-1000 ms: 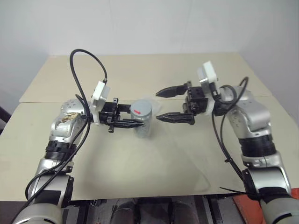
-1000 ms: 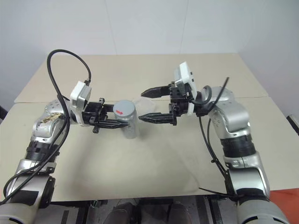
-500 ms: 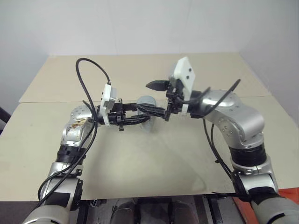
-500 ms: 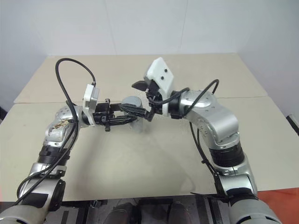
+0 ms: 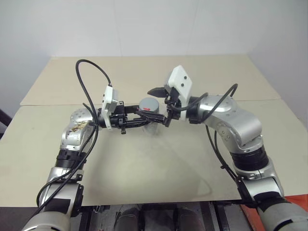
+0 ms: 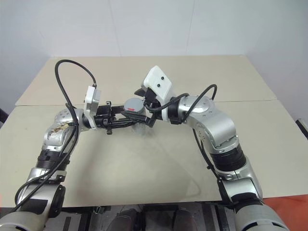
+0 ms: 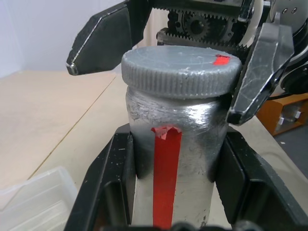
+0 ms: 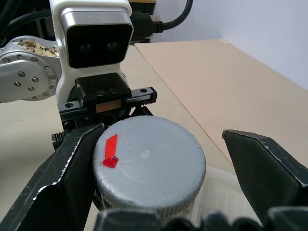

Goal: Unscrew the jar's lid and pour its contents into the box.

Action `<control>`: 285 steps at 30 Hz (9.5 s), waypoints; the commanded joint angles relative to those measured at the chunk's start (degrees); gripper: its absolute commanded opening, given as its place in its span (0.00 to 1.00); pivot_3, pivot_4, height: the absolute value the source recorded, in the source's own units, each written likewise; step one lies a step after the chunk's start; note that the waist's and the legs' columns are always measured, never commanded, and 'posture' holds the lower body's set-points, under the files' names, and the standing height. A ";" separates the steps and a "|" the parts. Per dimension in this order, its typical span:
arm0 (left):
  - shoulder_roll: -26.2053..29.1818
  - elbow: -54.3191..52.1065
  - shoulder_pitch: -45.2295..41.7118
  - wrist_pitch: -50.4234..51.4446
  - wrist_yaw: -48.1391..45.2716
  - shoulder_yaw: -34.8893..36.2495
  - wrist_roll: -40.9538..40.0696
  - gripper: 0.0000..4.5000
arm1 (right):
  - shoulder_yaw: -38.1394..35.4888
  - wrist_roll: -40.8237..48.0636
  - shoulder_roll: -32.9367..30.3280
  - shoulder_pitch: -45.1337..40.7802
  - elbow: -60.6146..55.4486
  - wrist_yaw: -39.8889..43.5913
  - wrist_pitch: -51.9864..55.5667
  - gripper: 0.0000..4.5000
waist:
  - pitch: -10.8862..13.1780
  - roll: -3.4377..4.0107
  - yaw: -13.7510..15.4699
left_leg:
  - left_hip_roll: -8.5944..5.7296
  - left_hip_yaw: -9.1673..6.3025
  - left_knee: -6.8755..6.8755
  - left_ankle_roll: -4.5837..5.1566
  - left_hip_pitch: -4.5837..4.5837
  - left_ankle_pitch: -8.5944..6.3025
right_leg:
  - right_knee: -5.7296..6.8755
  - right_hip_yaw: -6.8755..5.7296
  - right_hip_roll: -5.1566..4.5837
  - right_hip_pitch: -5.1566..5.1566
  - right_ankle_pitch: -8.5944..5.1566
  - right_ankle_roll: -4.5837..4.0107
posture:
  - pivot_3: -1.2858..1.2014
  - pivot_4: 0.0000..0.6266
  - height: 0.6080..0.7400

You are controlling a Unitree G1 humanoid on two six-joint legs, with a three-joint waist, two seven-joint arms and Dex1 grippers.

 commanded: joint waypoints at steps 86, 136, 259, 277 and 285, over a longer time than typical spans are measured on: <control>2.23 -2.80 0.51 0.97 -1.61 3.14 -0.47 0.43 | -9.96 4.96 -6.74 5.13 -2.71 3.82 -4.22 1.00 | 0.00 0.00 0.04 | 0.01 0.01 -0.01 0.00 0.01 0.00 | 0.01 0.01 0.00 0.00 0.00 0.00 | 0.52 0.24 1.00; 2.50 -2.54 -0.15 1.10 -1.47 2.84 -0.37 0.43 | -6.43 6.37 -0.45 1.92 -4.03 0.27 -1.21 1.00 | 0.00 0.00 -0.02 | 0.00 0.01 -0.01 0.00 0.03 0.00 | 0.04 0.02 0.00 0.00 0.00 0.00 | 0.52 0.24 1.00; -1.19 58.47 -43.91 -39.94 115.09 -61.48 108.07 0.43 | -16.36 4.47 -8.84 18.62 -8.28 -2.80 0.45 0.99 | 0.03 -0.04 1.50 | -0.07 0.37 -0.12 -0.02 -0.32 0.03 | -0.29 -0.23 -0.03 -0.13 0.01 0.08 | 0.52 0.24 1.00; 0.75 50.85 -25.27 -50.88 71.60 -12.49 48.37 0.43 | -17.50 5.67 -11.21 17.69 -6.22 -0.61 -1.15 0.99 | 0.02 -0.02 0.64 | 0.01 0.50 0.05 -0.04 -0.25 0.04 | -0.10 -0.22 -0.05 -0.14 0.01 0.07 | 0.52 0.24 1.00; -4.99 22.23 -6.88 -27.66 57.99 4.87 20.91 0.43 | -18.13 5.96 -11.12 16.48 -4.62 0.09 -1.29 0.99 | 0.02 -0.01 0.13 | 0.02 0.23 0.27 -0.04 -0.20 0.04 | 0.10 -0.20 -0.07 -0.08 0.01 0.07 | 0.52 0.24 1.00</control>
